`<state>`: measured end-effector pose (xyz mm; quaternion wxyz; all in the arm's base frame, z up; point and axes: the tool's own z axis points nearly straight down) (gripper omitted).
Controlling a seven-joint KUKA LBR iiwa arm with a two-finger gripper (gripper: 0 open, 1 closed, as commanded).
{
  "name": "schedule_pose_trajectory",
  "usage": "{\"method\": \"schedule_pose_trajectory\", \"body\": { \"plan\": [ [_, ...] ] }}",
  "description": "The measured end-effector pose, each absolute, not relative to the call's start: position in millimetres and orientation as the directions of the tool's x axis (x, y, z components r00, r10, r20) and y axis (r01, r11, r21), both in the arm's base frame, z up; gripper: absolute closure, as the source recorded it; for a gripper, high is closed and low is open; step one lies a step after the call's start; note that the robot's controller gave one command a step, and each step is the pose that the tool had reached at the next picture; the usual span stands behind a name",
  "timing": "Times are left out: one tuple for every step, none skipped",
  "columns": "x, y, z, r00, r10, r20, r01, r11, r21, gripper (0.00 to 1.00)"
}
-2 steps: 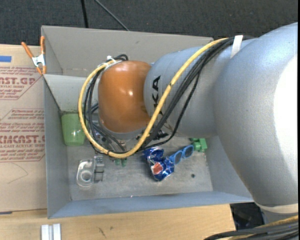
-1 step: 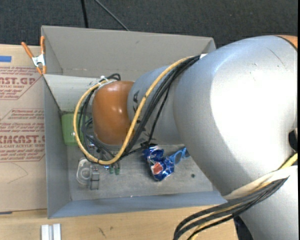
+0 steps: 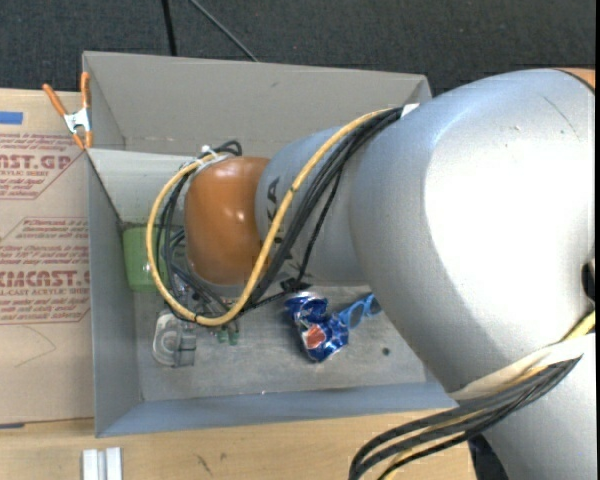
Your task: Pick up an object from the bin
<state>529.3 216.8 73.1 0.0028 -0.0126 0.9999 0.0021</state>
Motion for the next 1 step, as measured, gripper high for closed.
{"method": "schedule_pose_trajectory", "body": {
  "plan": [
    [497.6, 238.5, 242.9, -0.997, -0.079, -0.008, -0.079, 0.997, 0.004, 1.00]
  ]
}}
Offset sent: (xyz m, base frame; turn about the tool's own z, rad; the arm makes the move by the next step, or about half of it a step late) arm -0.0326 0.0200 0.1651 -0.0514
